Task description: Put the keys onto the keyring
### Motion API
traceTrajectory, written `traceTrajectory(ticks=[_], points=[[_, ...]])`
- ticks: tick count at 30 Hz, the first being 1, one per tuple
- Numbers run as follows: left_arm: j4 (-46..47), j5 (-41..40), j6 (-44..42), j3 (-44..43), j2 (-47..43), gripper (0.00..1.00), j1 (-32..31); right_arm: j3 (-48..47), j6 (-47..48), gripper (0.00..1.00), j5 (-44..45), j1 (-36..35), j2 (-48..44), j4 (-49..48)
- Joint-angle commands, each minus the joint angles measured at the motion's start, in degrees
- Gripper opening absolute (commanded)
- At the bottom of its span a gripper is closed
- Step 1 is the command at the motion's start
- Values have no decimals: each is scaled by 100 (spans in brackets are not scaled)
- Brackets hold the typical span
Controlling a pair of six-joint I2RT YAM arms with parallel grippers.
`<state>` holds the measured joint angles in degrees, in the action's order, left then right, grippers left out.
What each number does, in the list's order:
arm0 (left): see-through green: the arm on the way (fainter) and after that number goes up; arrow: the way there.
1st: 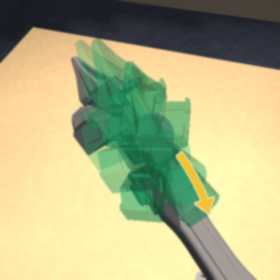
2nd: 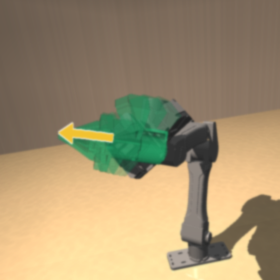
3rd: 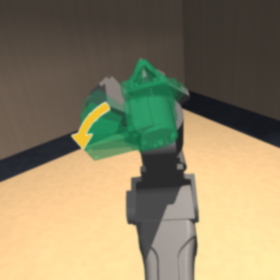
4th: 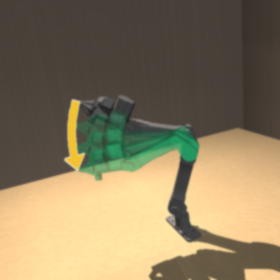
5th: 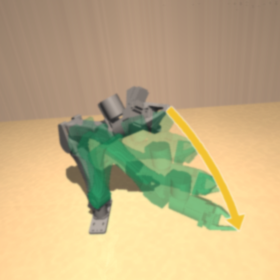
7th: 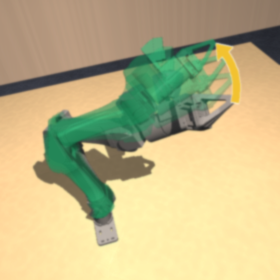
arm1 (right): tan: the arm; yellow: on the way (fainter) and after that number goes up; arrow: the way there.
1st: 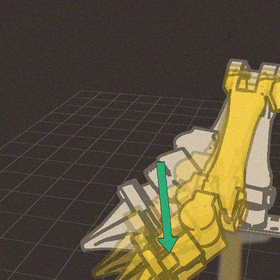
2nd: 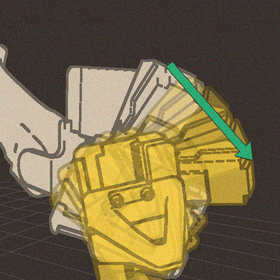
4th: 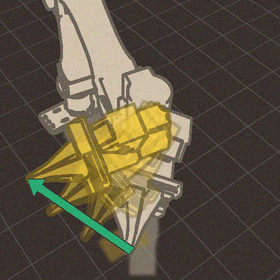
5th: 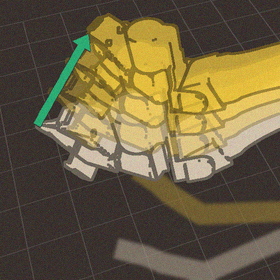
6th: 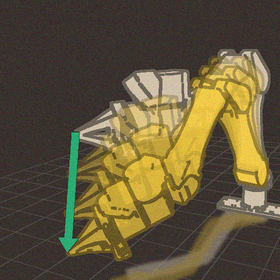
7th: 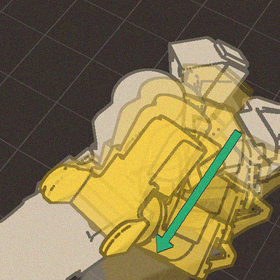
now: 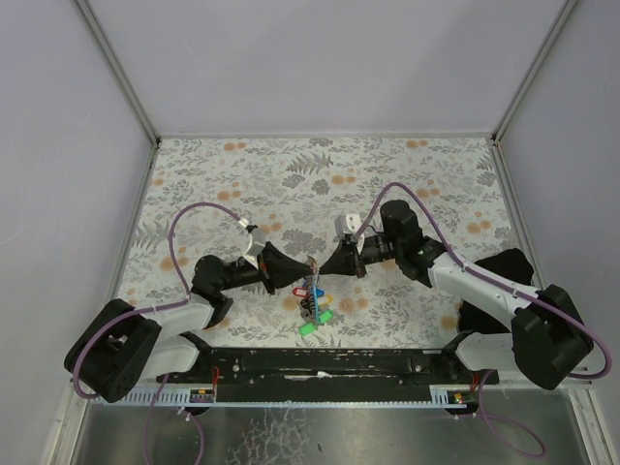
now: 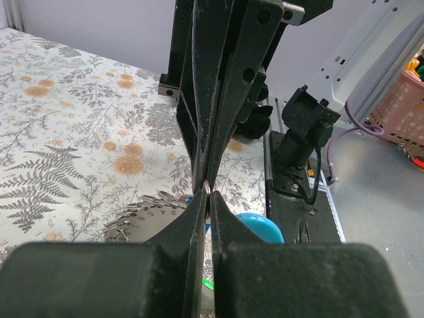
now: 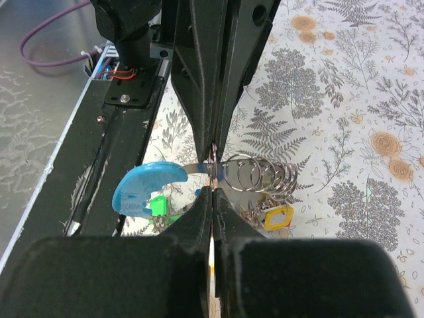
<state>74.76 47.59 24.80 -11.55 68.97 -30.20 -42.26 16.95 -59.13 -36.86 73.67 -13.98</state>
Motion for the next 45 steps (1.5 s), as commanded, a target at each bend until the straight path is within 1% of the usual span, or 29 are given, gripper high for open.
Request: traceTrajectory(ticks=[1, 7, 14, 26, 34, 39, 45], points=[[539, -25, 16, -203, 36, 0, -124, -3, -248, 0, -41, -58, -262, -906], [539, -110, -8, -164, 2, 0, -134, 68, -386, 0, -65, -58, -356, -1087], [387, -360, -75, -131, -79, 0, -129, 78, -335, 0, -106, -58, -419, -958], [-516, -1212, -81, -216, -457, 0, -255, 79, 21, 0, 143, -71, -553, -446], [-937, -1919, 300, -249, -597, 0, -335, 26, 372, 0, 536, -161, -599, -15], [-987, -2374, 640, -262, -615, 0, -431, -76, 576, 0, 690, -251, -541, 270], [-794, -2968, 1112, -201, -571, 0, -593, -144, 710, 0, 865, -386, -468, 458]])
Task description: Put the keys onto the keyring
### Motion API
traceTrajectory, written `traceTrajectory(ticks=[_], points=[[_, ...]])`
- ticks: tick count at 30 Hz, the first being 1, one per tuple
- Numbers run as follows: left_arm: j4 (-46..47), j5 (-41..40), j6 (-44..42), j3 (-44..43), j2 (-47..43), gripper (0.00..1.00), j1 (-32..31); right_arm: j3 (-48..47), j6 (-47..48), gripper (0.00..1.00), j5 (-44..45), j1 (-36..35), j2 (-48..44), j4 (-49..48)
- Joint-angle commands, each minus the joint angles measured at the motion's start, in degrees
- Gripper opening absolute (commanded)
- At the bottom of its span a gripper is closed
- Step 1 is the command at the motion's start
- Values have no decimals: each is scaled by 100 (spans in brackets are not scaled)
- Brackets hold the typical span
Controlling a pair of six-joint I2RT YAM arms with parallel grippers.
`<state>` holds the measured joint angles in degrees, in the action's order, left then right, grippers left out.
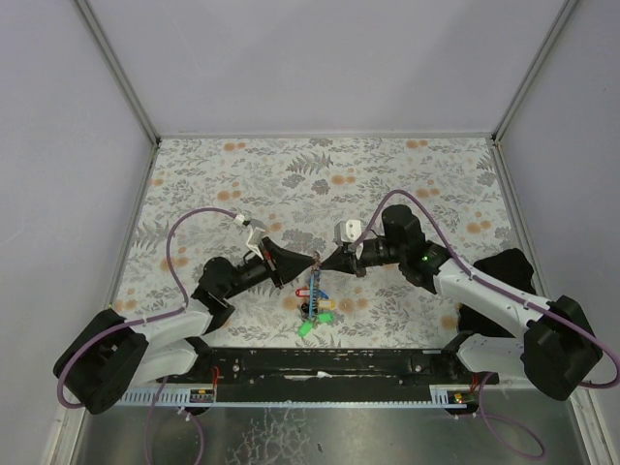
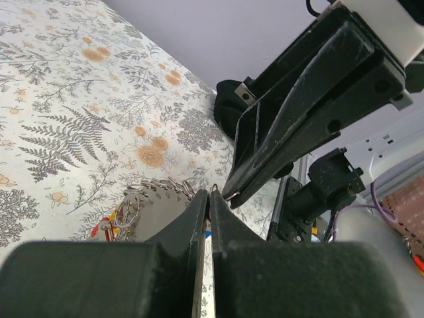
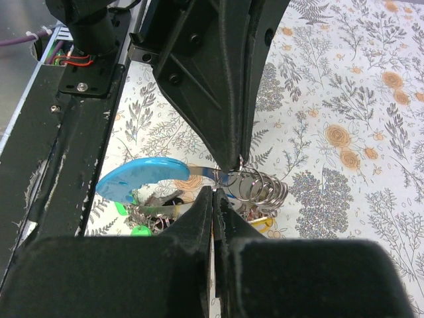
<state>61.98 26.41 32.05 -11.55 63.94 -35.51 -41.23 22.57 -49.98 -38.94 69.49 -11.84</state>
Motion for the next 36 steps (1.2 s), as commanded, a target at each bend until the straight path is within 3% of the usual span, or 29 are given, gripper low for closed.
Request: traceTrajectory(ticks=[1, 13, 18, 23, 27, 36], points=[[492, -954, 442, -199, -71, 0, -88, -245, 147, 0, -41, -195, -50, 250], [996, -2374, 785, 58, 51, 0, -659, -270, 65, 0, 323, -378, 12, 106], [1080, -2406, 692, 185, 39, 1, -697, -282, 78, 0, 575, -378, -150, 154], [518, -2523, 344, 243, -308, 23, -671, -549, 433, 0, 815, -373, -233, 816], [38, -2080, 20, 179, -543, 31, -453, -718, 685, 0, 873, -378, -235, 1172], [-520, -143, -903, -179, -520, 41, 252, -1239, 1223, 0, 946, -378, -118, 1962]])
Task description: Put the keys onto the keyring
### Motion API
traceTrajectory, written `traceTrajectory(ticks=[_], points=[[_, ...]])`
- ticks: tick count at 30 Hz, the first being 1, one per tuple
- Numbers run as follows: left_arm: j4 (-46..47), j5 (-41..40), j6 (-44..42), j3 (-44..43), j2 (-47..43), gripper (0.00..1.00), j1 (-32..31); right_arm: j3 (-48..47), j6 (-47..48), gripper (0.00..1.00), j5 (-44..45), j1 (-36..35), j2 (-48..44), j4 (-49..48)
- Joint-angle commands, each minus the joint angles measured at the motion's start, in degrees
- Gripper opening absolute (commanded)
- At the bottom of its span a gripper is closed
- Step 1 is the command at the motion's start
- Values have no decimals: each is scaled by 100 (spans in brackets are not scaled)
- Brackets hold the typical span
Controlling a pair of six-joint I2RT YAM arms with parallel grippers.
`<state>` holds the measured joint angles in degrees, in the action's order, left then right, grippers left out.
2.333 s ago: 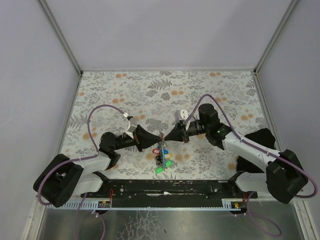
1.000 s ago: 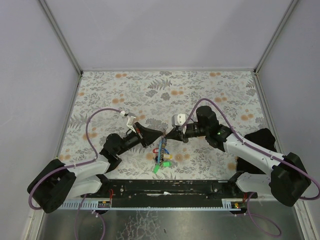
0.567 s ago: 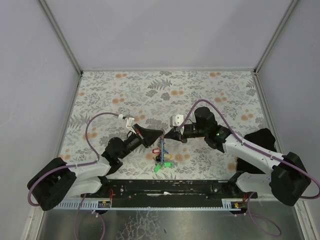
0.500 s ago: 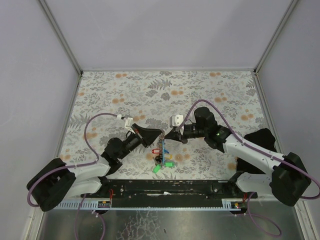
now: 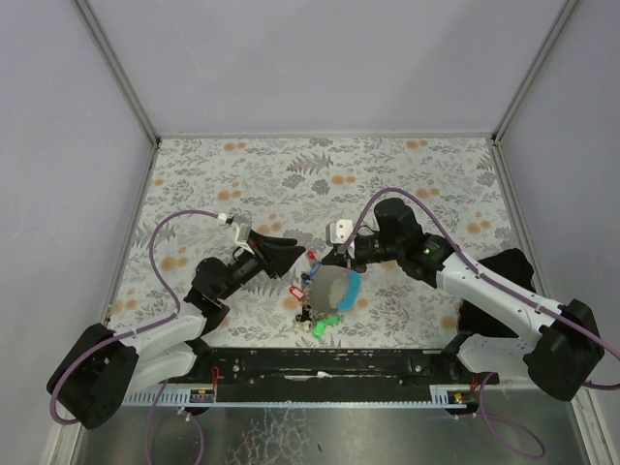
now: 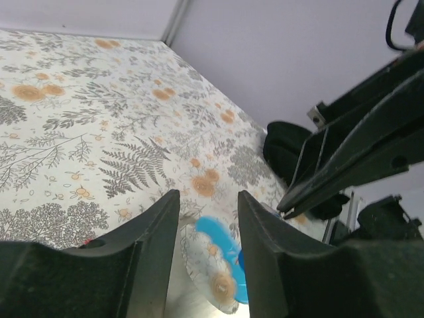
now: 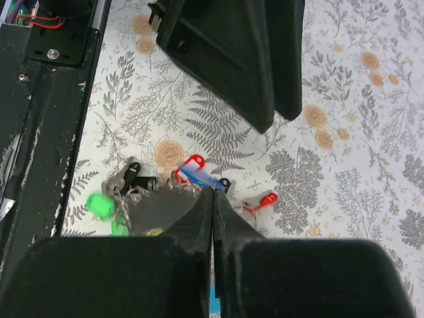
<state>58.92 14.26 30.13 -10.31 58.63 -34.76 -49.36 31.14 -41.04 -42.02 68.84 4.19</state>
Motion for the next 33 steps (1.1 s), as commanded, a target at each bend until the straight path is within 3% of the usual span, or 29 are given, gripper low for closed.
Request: traceTrajectory(ticks=[1, 4, 8, 14, 18, 22, 30, 33], points=[[-319, 1282, -871, -388, 52, 42, 198, -484, 416, 0, 52, -65, -36, 446], [-415, 1774, -1189, -558, 222, 43, 227, -617, 535, 0, 94, -64, 42, 641], [-546, 1636, -1237, -661, 545, 44, 259, -541, 411, 0, 713, -55, 95, 760], [-918, 1632, -1233, -862, 983, 44, 130, 170, -872, 0, 2015, -51, -294, 256], [-1635, 1069, -1599, -1245, 1331, 46, -518, 545, -1857, 0, 3136, -52, -599, 129], [-1786, 712, -1454, -1674, 2042, 48, -932, 1075, -2571, 0, 4439, -48, -1005, -125], [-2021, 282, -1278, -2592, 3389, 49, -1259, 1769, -3054, 0, 6241, -52, -1635, -420], [-2292, 239, -1545, -2929, 3757, 48, -1321, 1942, -3173, 0, 6506, -52, -1829, -469]])
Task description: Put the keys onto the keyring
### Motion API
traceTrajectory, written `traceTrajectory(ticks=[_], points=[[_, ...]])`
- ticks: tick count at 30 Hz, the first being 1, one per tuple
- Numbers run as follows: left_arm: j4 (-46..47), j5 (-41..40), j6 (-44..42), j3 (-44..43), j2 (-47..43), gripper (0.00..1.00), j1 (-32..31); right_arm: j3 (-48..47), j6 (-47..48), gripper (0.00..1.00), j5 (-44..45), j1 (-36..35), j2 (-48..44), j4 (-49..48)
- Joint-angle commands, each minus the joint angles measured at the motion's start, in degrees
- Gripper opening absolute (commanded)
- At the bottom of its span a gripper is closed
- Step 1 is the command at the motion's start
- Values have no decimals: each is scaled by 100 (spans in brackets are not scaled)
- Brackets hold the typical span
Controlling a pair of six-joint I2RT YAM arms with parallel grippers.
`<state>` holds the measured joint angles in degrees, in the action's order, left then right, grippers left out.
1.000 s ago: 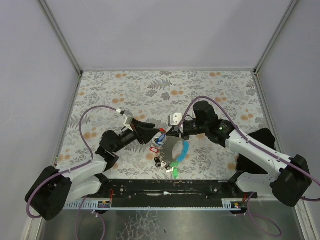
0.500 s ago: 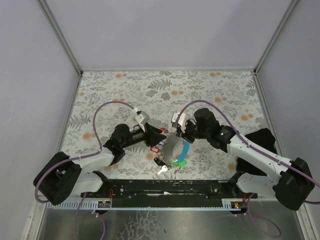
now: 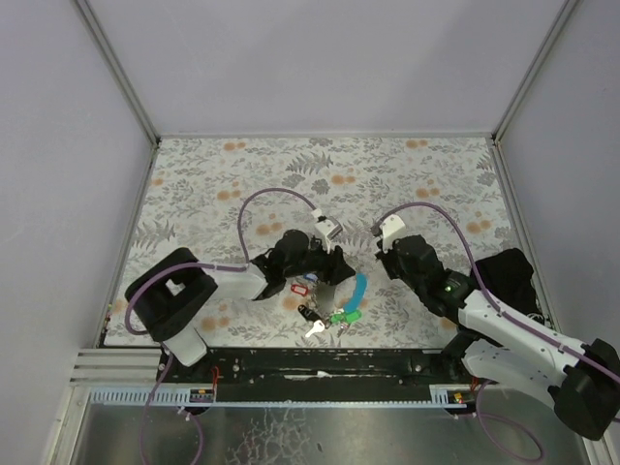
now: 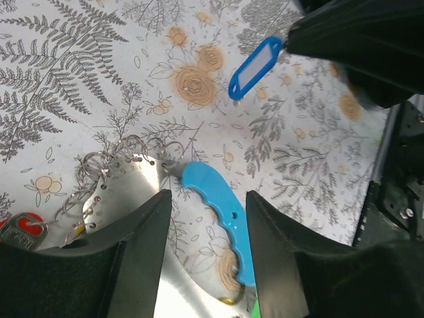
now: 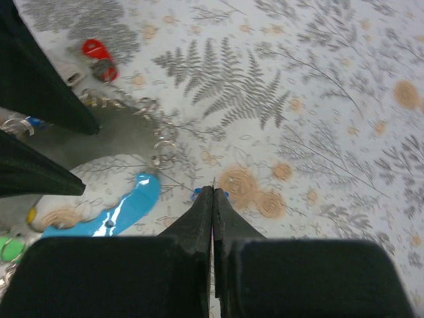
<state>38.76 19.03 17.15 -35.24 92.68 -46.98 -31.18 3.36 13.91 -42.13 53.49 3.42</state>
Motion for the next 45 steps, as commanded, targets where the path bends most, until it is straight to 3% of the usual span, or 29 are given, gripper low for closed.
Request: traceTrajectory(ticks=[1, 7, 10, 27, 32, 38, 45], points=[[-391, -242, -346, -545, 492, 48, -124, 177, -417, 0, 1050, -37, -350, -411], [-860, -587, -1029, -1077, 964, 42, -363, 312, -428, 0, 1156, -39, -449, -480], [-1044, -757, -1312, -1304, 1168, 34, -430, 350, -429, 0, 1180, -37, -518, -488], [-1342, -1800, -1876, -1755, 1677, 33, -819, 412, -364, 0, 1070, -41, -630, -549], [-1397, -1907, -1890, -1802, 1765, 22, -841, 411, -340, 0, 1007, -40, -643, -544], [-1133, -1993, -1879, -1643, 1711, 0, -847, 397, -292, 0, 828, -41, -639, -567], [-539, -1785, -1996, -949, 1059, 0, -813, 356, -144, 0, 415, -37, -564, -605]])
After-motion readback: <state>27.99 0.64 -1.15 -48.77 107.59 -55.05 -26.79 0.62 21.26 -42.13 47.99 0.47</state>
